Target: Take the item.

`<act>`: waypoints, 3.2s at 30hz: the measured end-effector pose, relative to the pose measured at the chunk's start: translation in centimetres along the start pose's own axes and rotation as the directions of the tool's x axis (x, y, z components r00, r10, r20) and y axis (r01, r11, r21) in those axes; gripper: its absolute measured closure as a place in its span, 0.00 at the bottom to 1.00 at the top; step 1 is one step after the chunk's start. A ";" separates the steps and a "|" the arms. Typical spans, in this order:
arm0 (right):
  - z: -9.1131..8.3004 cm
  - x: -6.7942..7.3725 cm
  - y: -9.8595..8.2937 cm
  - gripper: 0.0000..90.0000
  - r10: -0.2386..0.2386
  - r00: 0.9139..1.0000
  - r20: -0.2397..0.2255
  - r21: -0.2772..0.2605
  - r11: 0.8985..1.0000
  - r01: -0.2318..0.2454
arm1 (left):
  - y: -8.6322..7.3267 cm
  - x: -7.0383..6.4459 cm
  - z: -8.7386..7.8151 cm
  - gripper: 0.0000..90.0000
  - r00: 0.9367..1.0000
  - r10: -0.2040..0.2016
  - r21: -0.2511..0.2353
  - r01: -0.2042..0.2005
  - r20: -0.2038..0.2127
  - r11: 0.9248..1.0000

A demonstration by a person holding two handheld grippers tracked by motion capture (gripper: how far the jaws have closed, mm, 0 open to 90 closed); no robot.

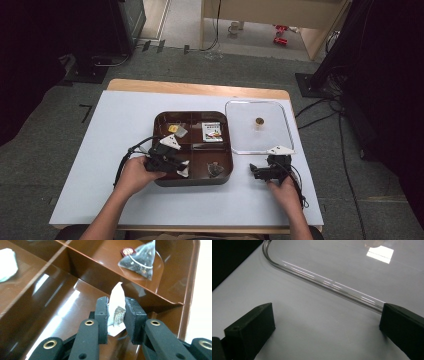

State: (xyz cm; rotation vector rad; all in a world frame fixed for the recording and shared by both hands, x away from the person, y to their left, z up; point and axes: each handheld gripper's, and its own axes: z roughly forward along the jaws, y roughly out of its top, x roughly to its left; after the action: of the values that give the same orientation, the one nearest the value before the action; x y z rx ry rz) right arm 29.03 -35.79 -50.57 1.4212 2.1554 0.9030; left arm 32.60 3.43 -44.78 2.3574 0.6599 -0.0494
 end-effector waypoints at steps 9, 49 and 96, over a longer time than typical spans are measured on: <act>0.0 0.0 0.0 0.00 0.001 1.000 0.000 0.001 1.000 -0.001 | -0.3 0.9 -1.8 0.82 0.999 -0.030 -0.059 0.028 -0.032 0.998; 0.0 0.0 0.0 0.00 0.005 1.000 -0.003 0.004 1.000 -0.005 | -3.9 3.2 -8.5 0.82 0.977 -0.177 -0.260 0.141 -0.120 0.955; 0.0 0.0 0.0 0.00 0.001 1.000 0.001 0.001 1.000 -0.001 | -7.7 9.5 -7.7 0.81 0.888 -0.355 -0.178 0.315 -0.292 0.932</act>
State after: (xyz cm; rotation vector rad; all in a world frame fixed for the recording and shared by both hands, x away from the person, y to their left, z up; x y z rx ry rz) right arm 29.01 -35.74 -50.56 1.4229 2.1549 0.9014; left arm 36.19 17.37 -45.49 2.1211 1.1917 0.2219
